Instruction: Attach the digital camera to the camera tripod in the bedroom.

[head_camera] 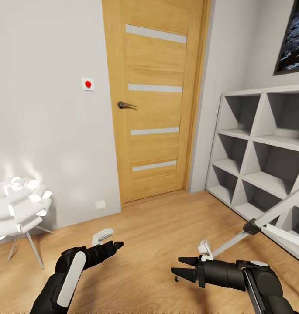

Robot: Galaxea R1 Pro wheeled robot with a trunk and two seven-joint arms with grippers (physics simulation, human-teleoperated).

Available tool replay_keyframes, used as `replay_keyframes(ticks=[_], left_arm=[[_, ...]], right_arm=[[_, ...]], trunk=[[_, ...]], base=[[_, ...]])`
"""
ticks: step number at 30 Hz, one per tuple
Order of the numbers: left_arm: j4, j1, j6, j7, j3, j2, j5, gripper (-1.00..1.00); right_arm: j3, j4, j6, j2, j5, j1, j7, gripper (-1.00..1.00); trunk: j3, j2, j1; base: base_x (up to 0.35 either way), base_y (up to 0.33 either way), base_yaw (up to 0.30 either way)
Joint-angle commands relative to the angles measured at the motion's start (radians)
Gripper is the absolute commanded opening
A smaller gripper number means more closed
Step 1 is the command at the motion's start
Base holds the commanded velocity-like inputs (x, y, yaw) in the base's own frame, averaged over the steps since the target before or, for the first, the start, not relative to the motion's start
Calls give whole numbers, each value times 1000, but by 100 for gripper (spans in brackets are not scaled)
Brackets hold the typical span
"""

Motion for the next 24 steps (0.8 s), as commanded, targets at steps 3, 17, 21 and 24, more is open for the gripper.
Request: replay_keyframes(ticks=[3,17,21,24], left_arm=[[-1,-1,5,10,2,-1,11,100],[2,-1,5,15,2,-2,9,100],[2,-1,5,15,2,-2,9,100],[2,-1,5,15,2,-2,9,100]], right_arm=[[-2,-1,9,0,10,-1,7,100],[-3,4,10,-1,5,-1,2,100],[-3,4,10,-2,4,-1,2,100],[-3,4,10,-3,3,-1,2,100]], trunk=[[-13,-1,1],[-67,-5,7],[-82,-5,9],[-94,-6,11]], base=[[0,0,0],[0,0,0],[0,0,0],[0,0,0]])
